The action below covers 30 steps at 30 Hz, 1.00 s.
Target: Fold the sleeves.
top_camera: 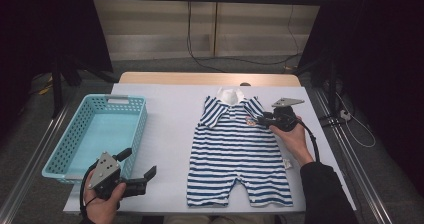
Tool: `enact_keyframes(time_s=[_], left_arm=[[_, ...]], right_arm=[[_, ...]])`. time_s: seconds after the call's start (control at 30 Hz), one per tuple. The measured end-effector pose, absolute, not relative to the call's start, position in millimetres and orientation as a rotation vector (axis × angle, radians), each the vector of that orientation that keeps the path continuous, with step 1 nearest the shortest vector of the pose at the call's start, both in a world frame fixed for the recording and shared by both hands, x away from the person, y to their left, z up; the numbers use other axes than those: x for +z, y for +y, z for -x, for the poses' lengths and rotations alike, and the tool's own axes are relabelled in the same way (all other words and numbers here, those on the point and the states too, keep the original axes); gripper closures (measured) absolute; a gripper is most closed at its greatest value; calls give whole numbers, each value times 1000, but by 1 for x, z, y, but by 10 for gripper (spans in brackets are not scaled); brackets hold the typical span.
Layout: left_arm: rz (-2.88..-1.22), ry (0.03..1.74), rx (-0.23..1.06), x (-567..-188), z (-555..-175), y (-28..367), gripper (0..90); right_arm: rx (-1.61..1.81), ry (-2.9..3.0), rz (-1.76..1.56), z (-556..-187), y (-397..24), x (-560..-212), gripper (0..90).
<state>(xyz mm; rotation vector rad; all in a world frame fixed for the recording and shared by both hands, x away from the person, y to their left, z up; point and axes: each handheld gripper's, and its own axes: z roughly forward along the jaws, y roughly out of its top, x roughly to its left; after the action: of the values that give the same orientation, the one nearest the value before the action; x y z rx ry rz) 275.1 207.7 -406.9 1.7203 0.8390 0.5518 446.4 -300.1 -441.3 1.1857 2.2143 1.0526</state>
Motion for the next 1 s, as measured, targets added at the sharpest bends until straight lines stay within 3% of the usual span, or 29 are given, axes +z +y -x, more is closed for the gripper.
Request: enact_keyframes(time_s=[0.27,0.4,0.5,0.57,0.83,1.0], left_arm=[[-1727,837,555,-407,-275,208,31],[-1729,835,554,-407,-275,208,31],[-1727,836,554,-407,-275,208,31],[-1720,838,551,-407,-275,207,31],[-1717,836,549,-408,-276,207,31],[-1706,842,537,-408,-276,206,31]], right_arm=[[984,2314,-1161,-445,-297,-452,673],[966,2322,-1172,-445,-296,-455,743],[953,2310,-1180,-445,-298,-455,874],[958,2306,-1183,-445,-300,-455,900],[972,2322,-1170,-441,-301,-454,899],[999,2310,-1181,-438,-297,-455,659]])
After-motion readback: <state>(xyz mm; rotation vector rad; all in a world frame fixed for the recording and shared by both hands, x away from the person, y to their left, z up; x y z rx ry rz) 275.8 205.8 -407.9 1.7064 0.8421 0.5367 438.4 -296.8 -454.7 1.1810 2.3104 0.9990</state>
